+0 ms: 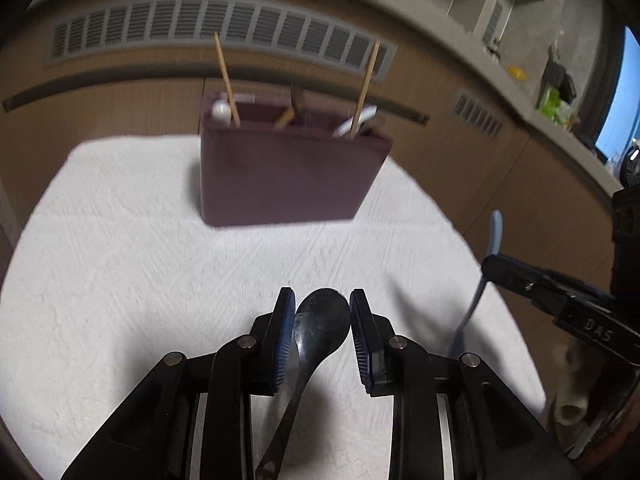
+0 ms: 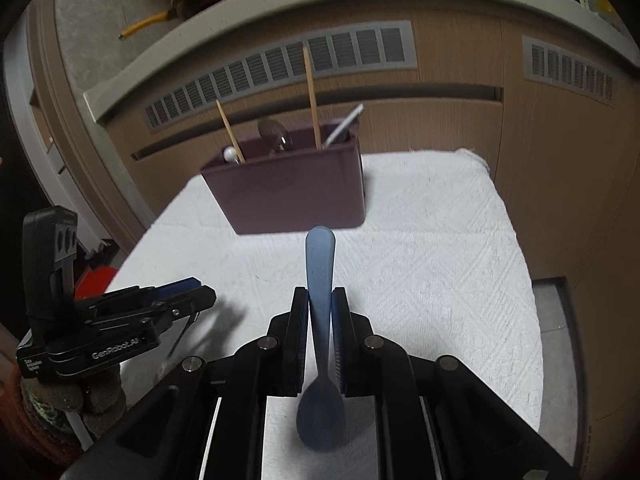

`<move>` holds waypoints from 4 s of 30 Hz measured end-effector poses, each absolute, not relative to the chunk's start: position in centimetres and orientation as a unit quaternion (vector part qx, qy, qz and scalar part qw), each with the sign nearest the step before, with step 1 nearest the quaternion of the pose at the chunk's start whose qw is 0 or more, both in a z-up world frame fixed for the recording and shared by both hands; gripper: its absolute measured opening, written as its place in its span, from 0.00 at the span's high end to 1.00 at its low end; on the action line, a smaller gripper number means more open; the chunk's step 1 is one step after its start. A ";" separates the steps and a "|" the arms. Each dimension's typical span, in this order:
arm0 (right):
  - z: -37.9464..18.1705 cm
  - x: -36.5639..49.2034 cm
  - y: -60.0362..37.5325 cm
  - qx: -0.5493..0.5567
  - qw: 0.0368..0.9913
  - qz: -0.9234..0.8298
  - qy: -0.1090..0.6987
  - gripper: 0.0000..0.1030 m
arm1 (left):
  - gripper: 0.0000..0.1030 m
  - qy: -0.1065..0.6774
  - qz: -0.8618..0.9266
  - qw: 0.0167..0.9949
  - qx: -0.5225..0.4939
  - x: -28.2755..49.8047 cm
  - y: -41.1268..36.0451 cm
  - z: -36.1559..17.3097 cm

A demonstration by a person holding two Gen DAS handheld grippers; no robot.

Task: Organize utensils

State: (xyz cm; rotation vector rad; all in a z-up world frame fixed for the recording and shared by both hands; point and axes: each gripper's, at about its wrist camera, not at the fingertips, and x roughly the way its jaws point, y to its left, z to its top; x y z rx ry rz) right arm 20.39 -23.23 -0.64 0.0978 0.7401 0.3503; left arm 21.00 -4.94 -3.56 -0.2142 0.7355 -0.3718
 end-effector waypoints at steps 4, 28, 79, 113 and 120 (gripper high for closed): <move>0.0 20.9 -22.8 0.057 0.921 0.177 0.344 0.89 | 0.72 0.315 -0.164 0.927 -0.119 21.0 -3.8 -1.5; 9.4 35.4 -17.1 -0.030 0.953 0.199 0.227 0.89 | 0.72 0.202 -0.184 0.936 -0.223 37.1 1.3 7.1; 2.3 11.5 -19.6 -0.019 0.946 0.189 0.264 0.63 | 0.39 0.257 -0.011 0.966 -0.034 9.9 -3.6 2.0; 2.2 11.7 -19.8 -0.016 0.945 0.184 0.270 0.58 | 0.39 0.271 -0.023 0.962 -0.028 9.9 -3.9 1.5; 2.1 11.8 -19.9 -0.017 0.947 0.177 0.267 0.58 | 0.39 0.272 -0.025 0.962 -0.027 9.9 -4.0 1.5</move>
